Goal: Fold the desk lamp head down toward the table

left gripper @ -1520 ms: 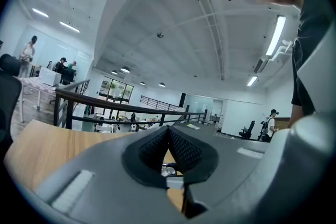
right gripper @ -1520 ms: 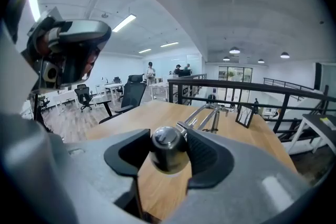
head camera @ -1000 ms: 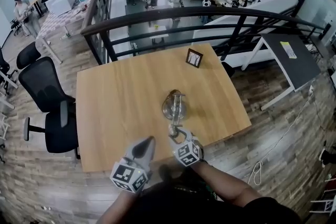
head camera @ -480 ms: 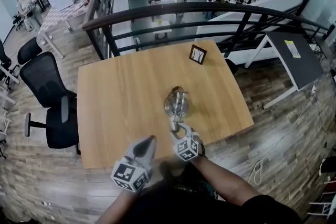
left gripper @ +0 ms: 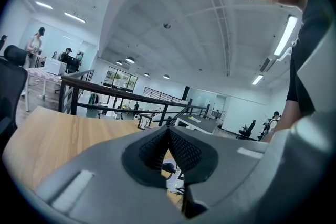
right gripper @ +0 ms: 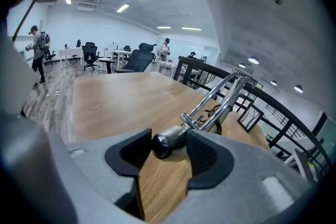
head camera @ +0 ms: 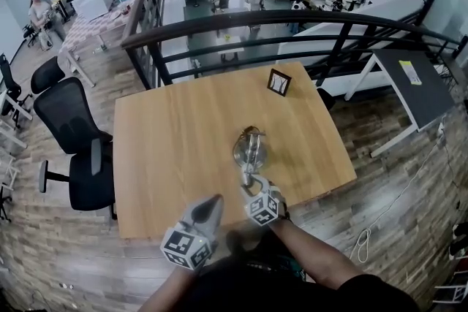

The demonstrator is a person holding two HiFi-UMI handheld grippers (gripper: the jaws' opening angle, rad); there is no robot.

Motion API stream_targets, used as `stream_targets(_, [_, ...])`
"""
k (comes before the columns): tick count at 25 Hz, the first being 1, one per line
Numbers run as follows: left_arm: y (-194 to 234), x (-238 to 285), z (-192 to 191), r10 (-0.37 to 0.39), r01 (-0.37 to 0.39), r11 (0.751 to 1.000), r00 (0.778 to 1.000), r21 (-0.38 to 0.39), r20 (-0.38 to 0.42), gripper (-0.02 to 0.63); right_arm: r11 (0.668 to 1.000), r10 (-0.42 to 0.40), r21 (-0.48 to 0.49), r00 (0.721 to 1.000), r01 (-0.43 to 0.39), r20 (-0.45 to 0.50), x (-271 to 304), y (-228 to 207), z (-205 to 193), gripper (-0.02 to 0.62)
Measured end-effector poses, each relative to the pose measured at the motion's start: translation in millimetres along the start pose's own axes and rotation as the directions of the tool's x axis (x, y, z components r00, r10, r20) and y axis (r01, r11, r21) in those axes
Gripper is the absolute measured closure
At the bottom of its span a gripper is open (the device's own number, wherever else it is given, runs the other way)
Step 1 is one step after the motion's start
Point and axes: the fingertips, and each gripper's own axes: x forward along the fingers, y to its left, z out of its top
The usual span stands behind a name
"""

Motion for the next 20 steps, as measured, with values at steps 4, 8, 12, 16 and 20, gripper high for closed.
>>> stream_targets(4, [-7,2,9,-0.018,0.018,1.0,1.0,0.018,0.009,0.604,0.999,0.024,0.021,0.999,-0.024,0.022,-13,-3,19,0.397])
stream_targets(8, [-15,6,20,-0.043,0.042,0.998,0.999,0.039,0.032,0.604,0.997,0.025,0.066,0.994,-0.032,0.109,-44,-7,60,0.412])
stream_targets(12, [-17,9,35,-0.048,0.042,0.996,0.996,0.074,0.075,0.604,0.981,0.021,0.182,0.974,-0.064,0.225,-81,-16,112,0.433])
stream_targets(16, [-18,12,53,-0.061,0.049,0.994,0.991,0.1,0.122,0.604,0.965,0.013,0.24,0.937,-0.103,0.35,-123,-25,165,0.495])
stream_targets(20, [-21,15,62,-0.081,0.067,0.992,0.987,0.108,0.14,0.604,0.946,-0.014,0.294,0.89,-0.137,0.456,-162,-36,203,0.564])
